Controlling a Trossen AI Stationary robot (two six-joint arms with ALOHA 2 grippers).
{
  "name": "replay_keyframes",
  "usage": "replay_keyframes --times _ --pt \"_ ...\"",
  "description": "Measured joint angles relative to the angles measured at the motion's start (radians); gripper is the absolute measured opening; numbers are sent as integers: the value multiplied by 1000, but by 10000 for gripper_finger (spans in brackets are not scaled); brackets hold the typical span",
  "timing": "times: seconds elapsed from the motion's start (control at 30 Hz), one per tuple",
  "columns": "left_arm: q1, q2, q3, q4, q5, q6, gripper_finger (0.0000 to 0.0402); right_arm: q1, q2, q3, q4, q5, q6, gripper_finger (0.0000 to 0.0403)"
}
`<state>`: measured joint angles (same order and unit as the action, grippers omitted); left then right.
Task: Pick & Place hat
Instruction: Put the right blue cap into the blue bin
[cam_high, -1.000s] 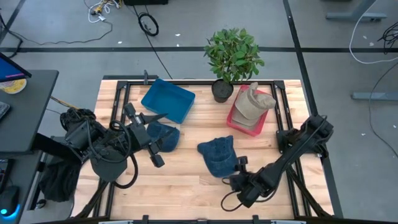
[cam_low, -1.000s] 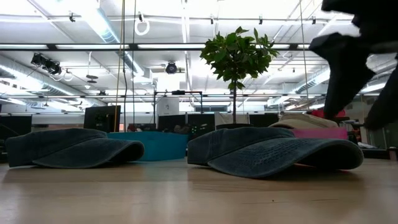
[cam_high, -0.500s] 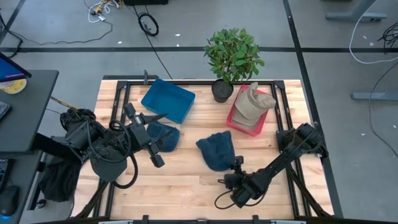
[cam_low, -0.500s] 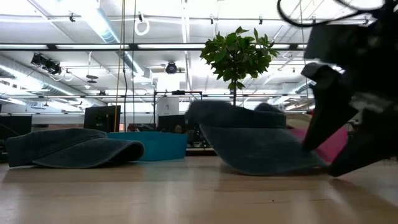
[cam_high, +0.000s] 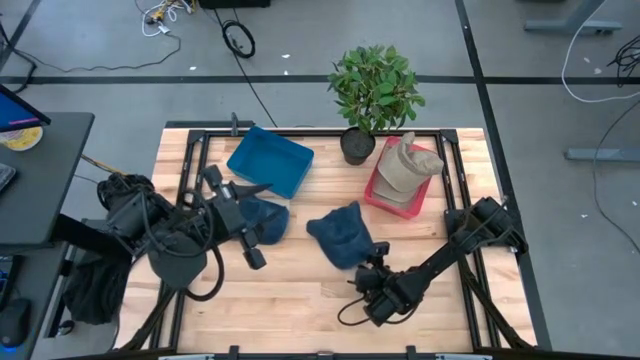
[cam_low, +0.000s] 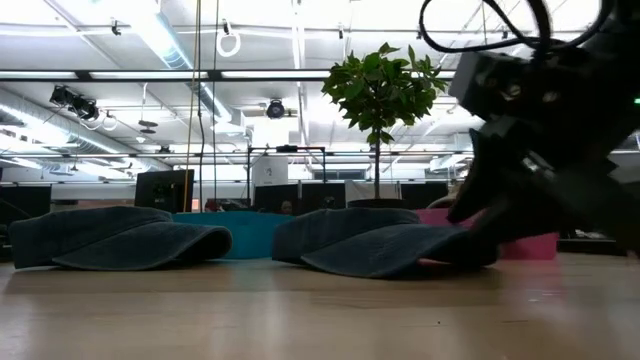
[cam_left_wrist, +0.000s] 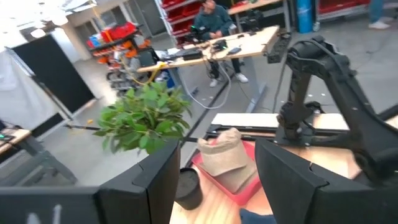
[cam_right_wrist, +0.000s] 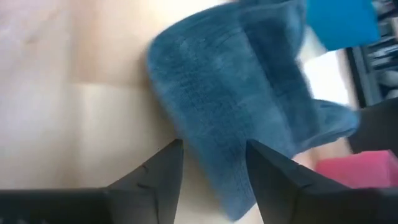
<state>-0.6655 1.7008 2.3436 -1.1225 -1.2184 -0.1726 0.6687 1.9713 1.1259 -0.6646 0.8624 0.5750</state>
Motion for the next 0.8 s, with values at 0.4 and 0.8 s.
replay_keyframes --times 0.4,0.8 --pt "56 0 0 0 97 2 210 -146 -2 0 191 -107 -255 23" --pt "58 0 0 0 97 13 210 -170 -188 117 172 -100 -262 1"
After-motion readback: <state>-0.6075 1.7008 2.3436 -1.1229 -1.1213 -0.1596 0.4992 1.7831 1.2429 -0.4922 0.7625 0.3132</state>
